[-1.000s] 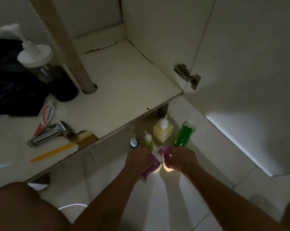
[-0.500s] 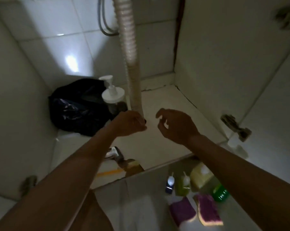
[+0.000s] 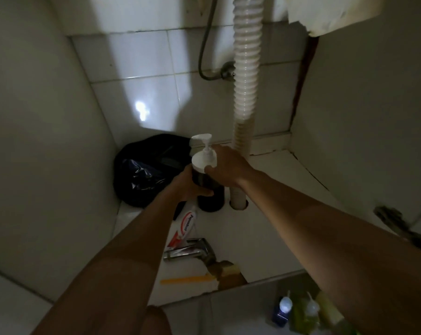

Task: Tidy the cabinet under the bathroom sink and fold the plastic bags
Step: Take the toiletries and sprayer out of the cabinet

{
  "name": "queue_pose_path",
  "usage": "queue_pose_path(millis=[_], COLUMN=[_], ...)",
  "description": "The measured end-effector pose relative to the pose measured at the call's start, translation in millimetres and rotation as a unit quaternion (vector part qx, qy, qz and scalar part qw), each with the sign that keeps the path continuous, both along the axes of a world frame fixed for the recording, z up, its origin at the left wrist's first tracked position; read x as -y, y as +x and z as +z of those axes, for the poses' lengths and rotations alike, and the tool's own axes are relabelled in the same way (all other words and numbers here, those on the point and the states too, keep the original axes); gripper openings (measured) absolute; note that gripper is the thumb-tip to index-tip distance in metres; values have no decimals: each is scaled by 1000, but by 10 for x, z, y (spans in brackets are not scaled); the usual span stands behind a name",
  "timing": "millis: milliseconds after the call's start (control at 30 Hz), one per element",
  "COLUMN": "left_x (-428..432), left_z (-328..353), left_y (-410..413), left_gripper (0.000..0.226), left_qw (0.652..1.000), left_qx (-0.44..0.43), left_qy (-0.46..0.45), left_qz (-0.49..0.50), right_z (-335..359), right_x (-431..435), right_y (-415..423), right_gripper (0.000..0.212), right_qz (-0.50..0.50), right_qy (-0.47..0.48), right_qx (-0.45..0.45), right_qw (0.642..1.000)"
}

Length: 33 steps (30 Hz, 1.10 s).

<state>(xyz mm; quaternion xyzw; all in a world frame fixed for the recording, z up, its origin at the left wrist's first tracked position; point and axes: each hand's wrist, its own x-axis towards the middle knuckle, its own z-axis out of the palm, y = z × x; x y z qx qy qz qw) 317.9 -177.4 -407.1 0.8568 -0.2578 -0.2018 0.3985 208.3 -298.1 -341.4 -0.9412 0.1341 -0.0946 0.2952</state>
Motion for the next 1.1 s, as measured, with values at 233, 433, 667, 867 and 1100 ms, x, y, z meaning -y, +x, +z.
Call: queue_pose_path(millis=[233, 433, 667, 867, 1100], left_x=[10, -19, -88, 123, 774], left_z=[-291, -369, -243, 214, 263], left_y=[-70, -199, -473, -961, -1958], left_gripper=[112, 100, 91, 104, 104], left_qw=[996, 988, 979, 982, 955], left_qx=[-21, 19, 48, 84, 69], left_qy=[-82, -151, -199, -139, -59], left_qz=[6, 27, 8, -93, -281], right_z=[-267, -424, -389, -213, -296], right_x=[-44, -105, -34, 317, 859], right_y=[-12, -164, -531, -1238, -2450], right_gripper=[71, 79, 70, 80, 76], right_qz=[-25, -7, 3, -25, -91], right_qy=[26, 21, 126, 50, -58], right_qx=[76, 110, 173, 262, 189], right_qw=[996, 994, 977, 963, 976])
